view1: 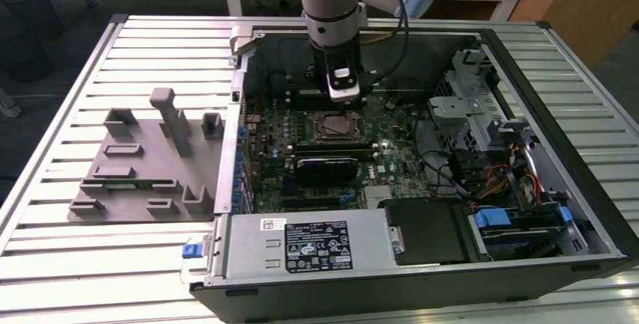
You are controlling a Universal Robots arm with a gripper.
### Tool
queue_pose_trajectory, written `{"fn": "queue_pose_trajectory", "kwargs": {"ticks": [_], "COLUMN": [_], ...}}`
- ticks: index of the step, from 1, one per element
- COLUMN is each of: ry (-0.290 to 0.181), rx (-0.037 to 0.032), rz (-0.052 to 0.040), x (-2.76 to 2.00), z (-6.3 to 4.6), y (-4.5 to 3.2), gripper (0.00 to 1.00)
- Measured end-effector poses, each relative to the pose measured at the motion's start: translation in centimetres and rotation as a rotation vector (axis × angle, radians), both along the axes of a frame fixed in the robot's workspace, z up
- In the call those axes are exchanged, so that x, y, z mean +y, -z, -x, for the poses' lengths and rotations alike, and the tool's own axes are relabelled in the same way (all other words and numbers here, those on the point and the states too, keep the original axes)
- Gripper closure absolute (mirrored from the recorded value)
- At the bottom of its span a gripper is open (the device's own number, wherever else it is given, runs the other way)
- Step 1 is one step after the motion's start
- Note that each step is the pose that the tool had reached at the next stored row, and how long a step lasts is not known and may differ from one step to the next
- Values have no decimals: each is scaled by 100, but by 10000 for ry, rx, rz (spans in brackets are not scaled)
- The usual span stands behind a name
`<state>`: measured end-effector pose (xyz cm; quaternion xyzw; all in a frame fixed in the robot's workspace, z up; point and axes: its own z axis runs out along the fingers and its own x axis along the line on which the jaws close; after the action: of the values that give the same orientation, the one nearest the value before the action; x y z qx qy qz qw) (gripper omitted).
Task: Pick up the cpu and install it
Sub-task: 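Install the first cpu locking lever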
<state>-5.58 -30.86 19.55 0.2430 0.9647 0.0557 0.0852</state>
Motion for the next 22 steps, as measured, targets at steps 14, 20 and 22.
{"fn": "queue_pose_trajectory", "kwargs": {"ticks": [14,20,22], "ry": [1,0,1], "rx": [0,2,0], "rz": [-44,-43,-45], "x": [-49,-45,-33], "z": [-3,-4,-4], "y": [-10,-72,-75], "gripper": [89,89,89]}}
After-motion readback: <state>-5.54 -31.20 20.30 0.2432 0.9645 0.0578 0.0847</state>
